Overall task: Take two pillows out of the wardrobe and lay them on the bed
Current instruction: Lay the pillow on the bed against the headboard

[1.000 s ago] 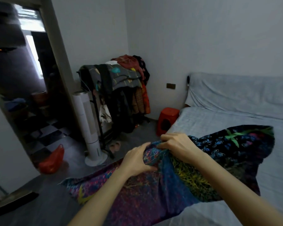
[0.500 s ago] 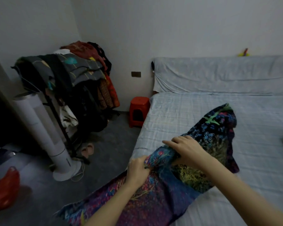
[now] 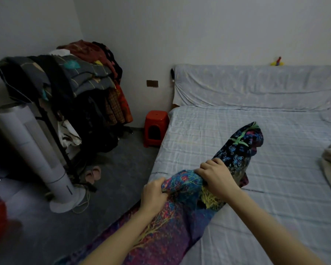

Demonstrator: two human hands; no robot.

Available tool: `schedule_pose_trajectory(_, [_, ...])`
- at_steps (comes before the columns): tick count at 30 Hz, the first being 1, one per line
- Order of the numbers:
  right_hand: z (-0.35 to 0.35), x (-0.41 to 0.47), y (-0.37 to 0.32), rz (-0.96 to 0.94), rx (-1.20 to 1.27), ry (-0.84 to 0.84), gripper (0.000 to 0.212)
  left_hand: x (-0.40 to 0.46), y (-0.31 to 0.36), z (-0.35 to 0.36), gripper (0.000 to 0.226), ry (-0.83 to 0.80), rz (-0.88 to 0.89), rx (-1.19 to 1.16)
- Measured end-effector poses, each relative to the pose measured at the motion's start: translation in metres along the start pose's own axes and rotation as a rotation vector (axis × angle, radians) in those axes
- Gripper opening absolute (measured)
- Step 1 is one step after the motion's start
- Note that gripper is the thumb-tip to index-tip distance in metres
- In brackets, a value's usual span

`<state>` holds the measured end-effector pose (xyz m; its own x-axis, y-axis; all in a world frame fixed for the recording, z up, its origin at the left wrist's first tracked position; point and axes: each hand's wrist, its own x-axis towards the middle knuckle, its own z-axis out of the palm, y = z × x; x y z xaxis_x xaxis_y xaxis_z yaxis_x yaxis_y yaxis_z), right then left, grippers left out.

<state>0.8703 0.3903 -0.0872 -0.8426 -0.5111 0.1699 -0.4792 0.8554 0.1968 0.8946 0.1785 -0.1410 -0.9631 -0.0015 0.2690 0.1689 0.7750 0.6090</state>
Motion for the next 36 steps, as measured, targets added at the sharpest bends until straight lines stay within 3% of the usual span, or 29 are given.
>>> schedule_pose_trajectory(11, [-0.048,0.035,-0.009,0.027,-0.038,0.098,0.034,0.053,-0.005,-0.056,0.018,0.046,0.131,-0.023])
schedule_pose_trajectory(21, [-0.050,0.107,-0.092,0.223,0.019,0.265,0.031,0.112,-0.090,-0.124,0.019,-0.004,0.287,-0.017])
schedule_pose_trajectory(36, [-0.058,0.192,-0.186,0.433,0.080,0.359,0.042,0.176,-0.181,-0.193,0.018,-0.104,0.450,-0.041])
